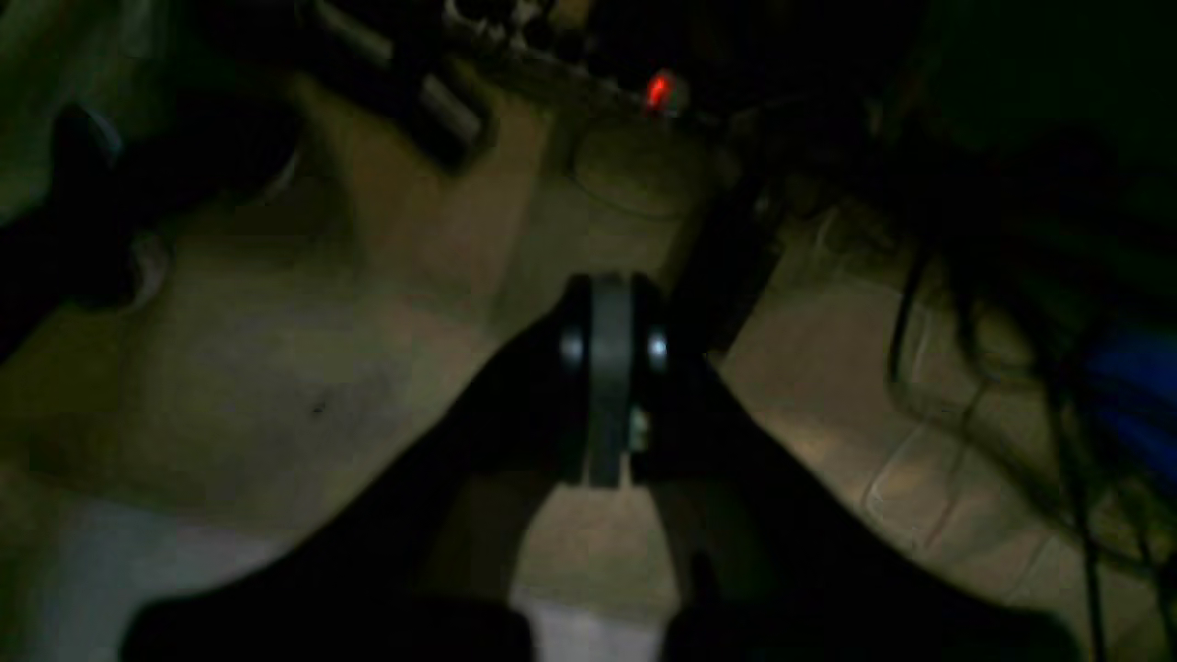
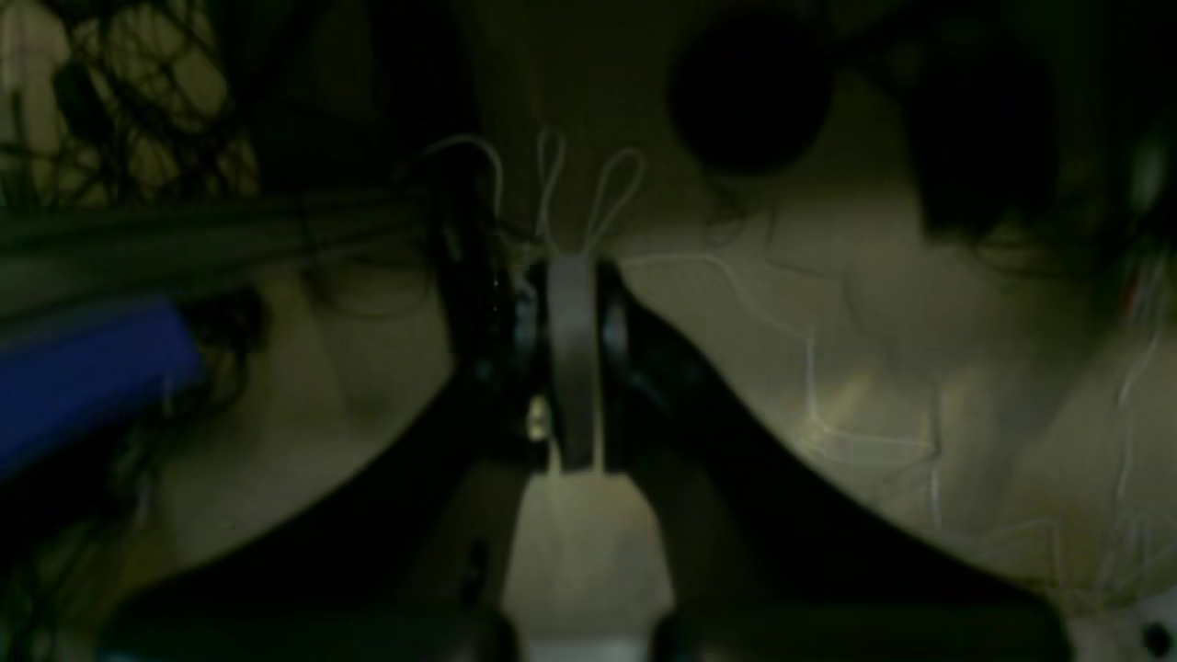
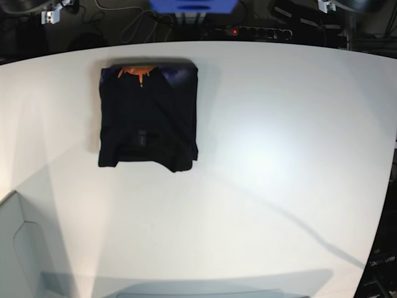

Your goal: Fold the T-shirt properly

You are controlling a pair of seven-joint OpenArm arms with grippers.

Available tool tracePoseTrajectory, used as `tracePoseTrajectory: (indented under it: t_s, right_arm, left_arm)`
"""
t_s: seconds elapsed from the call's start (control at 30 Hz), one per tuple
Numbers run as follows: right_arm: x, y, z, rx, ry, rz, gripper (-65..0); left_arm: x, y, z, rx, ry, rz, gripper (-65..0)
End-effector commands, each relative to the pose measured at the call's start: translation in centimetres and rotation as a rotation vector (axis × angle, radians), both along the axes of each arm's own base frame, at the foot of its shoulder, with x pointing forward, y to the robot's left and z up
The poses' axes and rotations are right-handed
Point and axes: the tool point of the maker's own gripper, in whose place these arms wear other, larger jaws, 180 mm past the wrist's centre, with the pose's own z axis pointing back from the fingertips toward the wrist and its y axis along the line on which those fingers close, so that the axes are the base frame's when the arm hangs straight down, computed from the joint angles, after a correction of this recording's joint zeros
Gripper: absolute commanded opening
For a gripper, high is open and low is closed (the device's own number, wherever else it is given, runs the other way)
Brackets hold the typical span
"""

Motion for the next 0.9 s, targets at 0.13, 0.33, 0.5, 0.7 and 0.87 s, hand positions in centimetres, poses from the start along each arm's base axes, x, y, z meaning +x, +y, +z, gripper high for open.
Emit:
tracePoseTrajectory:
  t_s: [0.13, 0.33, 0.5, 0.7, 0.87]
  right_arm:
    - [-2.8, 1.1, -5.6, 0.047, 0.103, -0.02, -65.0]
    - [-4.7, 4.3, -10.7, 0.144, 0.06, -0.083, -65.0]
    - [-6.0, 6.7, -13.8, 0.168, 0.056, -0.093, -65.0]
    - [-6.5, 8.4, -16.2, -0.03, 0.061, -0.021, -65.0]
    - [-5.2, 7.3, -16.7, -0.347, 0.091, 0.198, -65.0]
  left_arm:
    - [-0.8, -1.4, -5.9, -0.019, 0.012, -0.02, -65.0]
    - [-0.9, -3.2, -11.0, -0.067, 0.045, -0.03, -65.0]
    - [0.0, -6.4, -13.0, -0.134, 0.084, -0.095, -65.0]
    - [0.2, -11.8, -14.1, -0.231, 0.124, -0.171, -65.0]
    - [1.9, -11.6, -14.6, -0.186, 0.12, -0.188, -65.0]
